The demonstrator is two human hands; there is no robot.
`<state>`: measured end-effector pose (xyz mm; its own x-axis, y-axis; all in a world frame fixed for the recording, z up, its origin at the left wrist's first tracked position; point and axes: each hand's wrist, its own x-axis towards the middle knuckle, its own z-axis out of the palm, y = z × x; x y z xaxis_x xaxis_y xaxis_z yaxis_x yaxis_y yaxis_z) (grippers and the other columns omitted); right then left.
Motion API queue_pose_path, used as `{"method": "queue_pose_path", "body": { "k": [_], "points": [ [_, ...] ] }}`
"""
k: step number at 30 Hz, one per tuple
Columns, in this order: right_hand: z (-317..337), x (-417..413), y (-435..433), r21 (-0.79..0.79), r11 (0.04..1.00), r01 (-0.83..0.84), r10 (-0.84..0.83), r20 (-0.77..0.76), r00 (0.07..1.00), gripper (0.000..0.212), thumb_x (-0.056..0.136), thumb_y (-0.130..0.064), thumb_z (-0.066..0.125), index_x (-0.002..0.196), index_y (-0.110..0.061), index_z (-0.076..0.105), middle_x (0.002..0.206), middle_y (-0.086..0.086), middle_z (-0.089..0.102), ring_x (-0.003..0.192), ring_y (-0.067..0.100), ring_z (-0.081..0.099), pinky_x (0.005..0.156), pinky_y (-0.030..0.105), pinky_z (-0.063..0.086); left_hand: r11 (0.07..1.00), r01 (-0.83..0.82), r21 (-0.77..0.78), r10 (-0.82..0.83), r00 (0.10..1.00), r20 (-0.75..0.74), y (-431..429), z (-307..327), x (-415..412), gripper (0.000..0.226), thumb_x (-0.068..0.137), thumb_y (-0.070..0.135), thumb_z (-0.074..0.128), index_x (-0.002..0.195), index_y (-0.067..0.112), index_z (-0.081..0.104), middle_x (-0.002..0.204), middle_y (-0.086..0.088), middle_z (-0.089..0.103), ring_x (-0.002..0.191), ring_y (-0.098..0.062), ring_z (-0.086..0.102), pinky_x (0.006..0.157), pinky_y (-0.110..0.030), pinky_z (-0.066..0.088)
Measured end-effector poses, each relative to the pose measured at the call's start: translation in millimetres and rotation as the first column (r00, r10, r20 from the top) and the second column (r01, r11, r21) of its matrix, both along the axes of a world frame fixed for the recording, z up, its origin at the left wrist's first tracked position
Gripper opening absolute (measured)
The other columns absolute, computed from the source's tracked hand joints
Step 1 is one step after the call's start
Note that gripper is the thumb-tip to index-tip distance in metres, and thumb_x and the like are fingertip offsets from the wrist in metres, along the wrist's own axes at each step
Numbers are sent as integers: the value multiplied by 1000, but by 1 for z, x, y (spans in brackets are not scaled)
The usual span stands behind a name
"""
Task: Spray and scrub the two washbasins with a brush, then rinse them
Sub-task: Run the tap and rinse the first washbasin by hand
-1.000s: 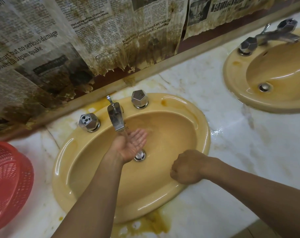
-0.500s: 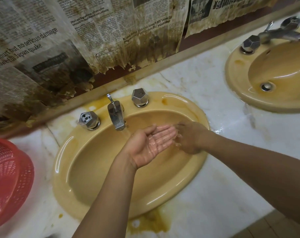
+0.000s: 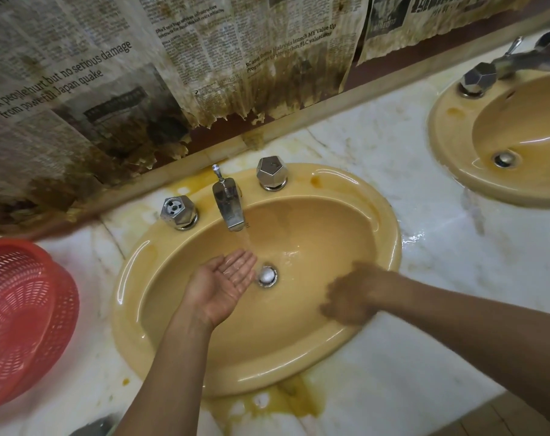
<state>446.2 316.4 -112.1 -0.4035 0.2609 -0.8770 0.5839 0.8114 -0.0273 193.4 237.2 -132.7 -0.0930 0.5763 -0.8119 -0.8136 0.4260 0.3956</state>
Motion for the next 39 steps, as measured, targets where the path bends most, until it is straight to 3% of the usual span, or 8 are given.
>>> {"method": "queue_pose_path", "body": {
  "k": [2, 5, 12, 20, 27, 31, 36, 39],
  "points": [
    [-4, 9, 27, 176, 982, -62, 60, 19, 998, 68, 102, -55, 7, 159, -22, 25, 170, 0, 12, 156, 14, 3, 125, 48, -5, 1000, 13, 12, -13, 1000, 6, 0, 1, -2, 43, 110, 23, 34, 136, -3, 57, 130, -19, 69, 126, -31, 64, 110, -43, 47],
    [-2, 22, 45, 270, 955, -121, 126, -1, 992, 67, 104, -48, 8, 161, -15, 20, 171, 3, 2, 156, 14, -6, 125, 45, -12, 999, 29, 23, -30, 999, 17, 2, 2, -5, 43, 110, 23, 34, 136, -3, 57, 130, -19, 69, 126, -30, 64, 105, -42, 50],
    [-5, 44, 7, 311, 947, -80, 165, -256, 953, 101, 75, -46, -25, 124, -30, 63, 148, -9, 49, 145, 12, 32, 121, 50, -2, 997, 68, 28, -69, 997, 22, 10, 7, -6, 40, 110, 23, 36, 133, -1, 58, 128, -19, 70, 125, -32, 64, 102, -43, 52],
    [-2, 44, 4, 319, 948, 12, 103, -341, 934, 109, 72, -45, -25, 129, -25, 65, 148, -6, 53, 147, 15, 34, 123, 46, 1, 993, 108, -39, -108, 994, 12, 34, 10, 9, 42, 109, 24, 35, 117, -2, 67, 124, -20, 72, 119, -33, 67, 107, -43, 49],
    [-10, 51, 11, 319, 947, -45, 181, -410, 894, 93, 84, -43, -16, 114, -22, 70, 142, 0, 59, 140, 19, 44, 117, 44, 18, 992, -27, -124, 25, 1000, -10, 63, 11, 11, 44, 110, 27, 35, 93, 8, 71, 82, -9, 73, 76, -24, 74, 69, -34, 63],
    [-10, 47, 24, 259, 957, -131, 214, -322, 922, 58, 105, -36, 13, 115, -20, 68, 139, 3, 60, 134, 20, 48, 111, 40, 23, 994, -97, -46, 101, 991, 93, 75, 12, 35, 33, 110, 19, 40, 110, 1, 68, 103, -17, 77, 88, -32, 78, 71, -43, 65],
    [-15, 29, 56, 207, 950, -232, 260, -121, 958, 54, 102, -40, 20, 139, -23, 57, 152, 1, 48, 142, 20, 39, 118, 42, 26, 977, 183, 108, -198, 968, 152, 83, 33, 107, 44, 111, 24, 37, 128, -9, 59, 129, -28, 67, 118, -41, 66, 92, -52, 56],
    [-24, 8, 94, 422, 820, -386, 454, -71, 888, 60, 107, -47, 20, 159, -20, 28, 169, 1, 13, 157, 16, 3, 127, 41, 5, 988, 134, 73, -140, 987, 83, 75, 30, 118, 45, 112, 23, 34, 132, -11, 57, 130, -27, 66, 121, -38, 65, 97, -45, 58]
  ]
}}
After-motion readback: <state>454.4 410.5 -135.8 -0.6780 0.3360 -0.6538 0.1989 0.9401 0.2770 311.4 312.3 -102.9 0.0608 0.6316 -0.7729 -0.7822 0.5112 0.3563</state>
